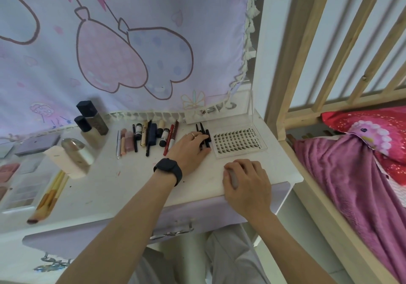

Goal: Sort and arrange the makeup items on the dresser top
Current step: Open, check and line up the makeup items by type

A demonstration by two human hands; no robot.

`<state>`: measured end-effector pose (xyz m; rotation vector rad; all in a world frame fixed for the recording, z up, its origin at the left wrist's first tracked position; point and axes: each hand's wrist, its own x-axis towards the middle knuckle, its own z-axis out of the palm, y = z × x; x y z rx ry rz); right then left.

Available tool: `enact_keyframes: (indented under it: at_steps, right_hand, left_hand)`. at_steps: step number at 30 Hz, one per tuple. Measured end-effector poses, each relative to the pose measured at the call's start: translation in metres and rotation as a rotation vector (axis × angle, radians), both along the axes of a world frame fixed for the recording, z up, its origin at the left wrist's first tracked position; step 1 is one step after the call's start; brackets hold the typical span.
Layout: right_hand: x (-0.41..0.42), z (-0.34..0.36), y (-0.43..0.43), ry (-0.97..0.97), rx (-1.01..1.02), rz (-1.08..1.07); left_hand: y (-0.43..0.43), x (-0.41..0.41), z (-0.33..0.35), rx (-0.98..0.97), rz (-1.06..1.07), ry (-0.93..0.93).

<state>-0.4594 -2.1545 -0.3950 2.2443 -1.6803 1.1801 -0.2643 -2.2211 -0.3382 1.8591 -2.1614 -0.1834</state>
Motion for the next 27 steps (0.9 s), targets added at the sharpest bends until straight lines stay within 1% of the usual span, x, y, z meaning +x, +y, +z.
enact_keyframes:
  at_steps: [4, 8, 11, 13, 17, 20, 23, 27]
  right_hand:
    - [-0.001, 0.001, 0.000, 0.008, 0.008, 0.007]
    - [-0.004, 0.002, 0.002, 0.047, 0.028, 0.031]
    - [-0.004, 0.004, 0.004, 0.088, 0.026, 0.056]
    - [0.000, 0.008, 0.004, 0.114, 0.031, 0.072]
    - [0.024, 0.018, 0.005, 0.162, 0.125, 0.122]
    - [0.043, 0.018, 0.007, 0.256, 0.229, 0.159]
    - [0.048, 0.011, 0.008, 0.306, 0.257, 0.148]
    - [0.046, 0.007, 0.006, 0.312, 0.266, 0.140]
  left_hand:
    - [0.013, 0.008, 0.006, -0.004, 0.031, 0.050]
    - [0.039, 0.027, 0.005, -0.061, 0.076, 0.147]
    - [0.060, 0.043, -0.001, -0.149, 0.230, 0.258]
    - [0.069, 0.052, -0.003, -0.188, 0.341, 0.276]
    - [0.072, 0.063, -0.002, -0.159, 0.451, 0.215]
    - [0.065, 0.063, 0.001, -0.135, 0.448, 0.153]
    - [0.052, 0.060, 0.006, -0.139, 0.416, 0.049]
    - [0.034, 0.055, 0.011, -0.105, 0.413, -0.138]
